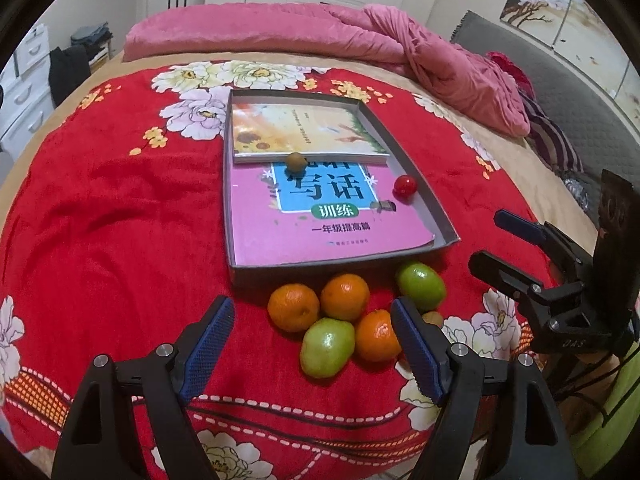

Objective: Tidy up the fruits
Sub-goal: 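Withdraw both tools from the tray back toward the fruit pile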

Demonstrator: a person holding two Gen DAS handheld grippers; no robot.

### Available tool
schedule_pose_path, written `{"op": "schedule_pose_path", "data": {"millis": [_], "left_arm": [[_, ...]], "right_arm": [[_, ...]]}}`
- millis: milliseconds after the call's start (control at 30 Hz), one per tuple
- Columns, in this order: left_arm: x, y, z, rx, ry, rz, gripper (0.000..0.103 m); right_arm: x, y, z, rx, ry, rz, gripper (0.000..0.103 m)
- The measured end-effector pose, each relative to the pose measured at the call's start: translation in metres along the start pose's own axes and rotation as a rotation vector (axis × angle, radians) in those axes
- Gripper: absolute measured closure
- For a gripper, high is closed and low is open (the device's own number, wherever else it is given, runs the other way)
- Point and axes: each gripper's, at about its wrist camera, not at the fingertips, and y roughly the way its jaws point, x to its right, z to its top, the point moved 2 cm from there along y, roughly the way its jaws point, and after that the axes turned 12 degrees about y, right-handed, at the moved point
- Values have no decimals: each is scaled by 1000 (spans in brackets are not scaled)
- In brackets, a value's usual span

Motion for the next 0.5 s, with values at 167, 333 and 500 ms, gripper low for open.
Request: {"op": "schedule_pose_path", "data": {"millis": [167,333,500], "left_arm": [[0,1,-4,-13,1,-7,22],[2,2,-8,-27,20,-13,22],[5,10,-16,-65,26,-36,22]], "right_arm": [[-5,1,-5,-6,-27,-14,5],[-5,1,-6,-9,-15,-14,5],[-1,2,-9,-33,2,-20,5]]}}
